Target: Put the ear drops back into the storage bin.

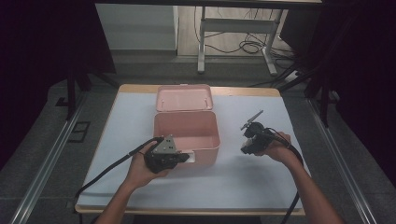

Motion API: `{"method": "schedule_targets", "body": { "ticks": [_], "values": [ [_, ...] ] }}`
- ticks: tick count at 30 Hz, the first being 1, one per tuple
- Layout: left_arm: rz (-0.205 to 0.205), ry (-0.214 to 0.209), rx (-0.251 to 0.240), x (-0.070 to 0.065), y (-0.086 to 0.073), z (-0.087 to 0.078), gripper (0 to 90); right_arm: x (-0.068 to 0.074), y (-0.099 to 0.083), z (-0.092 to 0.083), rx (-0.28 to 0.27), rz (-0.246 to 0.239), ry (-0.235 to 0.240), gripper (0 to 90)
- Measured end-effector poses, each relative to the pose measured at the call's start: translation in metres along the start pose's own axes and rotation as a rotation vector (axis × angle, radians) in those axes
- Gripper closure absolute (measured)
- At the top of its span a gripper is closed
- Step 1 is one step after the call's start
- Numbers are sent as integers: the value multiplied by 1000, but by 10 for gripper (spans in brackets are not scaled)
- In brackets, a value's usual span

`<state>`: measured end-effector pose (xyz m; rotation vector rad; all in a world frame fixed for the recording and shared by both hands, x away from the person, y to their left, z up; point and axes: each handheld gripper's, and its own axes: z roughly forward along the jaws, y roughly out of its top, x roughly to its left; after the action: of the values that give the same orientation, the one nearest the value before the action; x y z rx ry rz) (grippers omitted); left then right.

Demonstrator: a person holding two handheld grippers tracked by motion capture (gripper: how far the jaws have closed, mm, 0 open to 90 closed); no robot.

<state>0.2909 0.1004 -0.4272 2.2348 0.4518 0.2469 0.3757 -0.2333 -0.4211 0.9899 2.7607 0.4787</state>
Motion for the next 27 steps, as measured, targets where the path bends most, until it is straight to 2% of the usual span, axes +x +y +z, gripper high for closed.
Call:
{"method": "schedule_targets", "body": {
  "ticks": [5,13,19,25,27],
  "values": [
    [2,-1,4,1,0,0,900,0,15,-21,-33,-17,6,598],
    [5,-2,11,1,1,0,900,8,53,-50,-86,-53,5,598],
    [6,-2,10,1,1,0,900,16,73,-58,-109,-76,10,598],
    [14,-3,19,1,1,-1,900,22,83,-62,-130,-86,18,598],
    [5,-3,10,1,2,0,900,25,90,-63,-144,-96,23,598]
  ]
}}
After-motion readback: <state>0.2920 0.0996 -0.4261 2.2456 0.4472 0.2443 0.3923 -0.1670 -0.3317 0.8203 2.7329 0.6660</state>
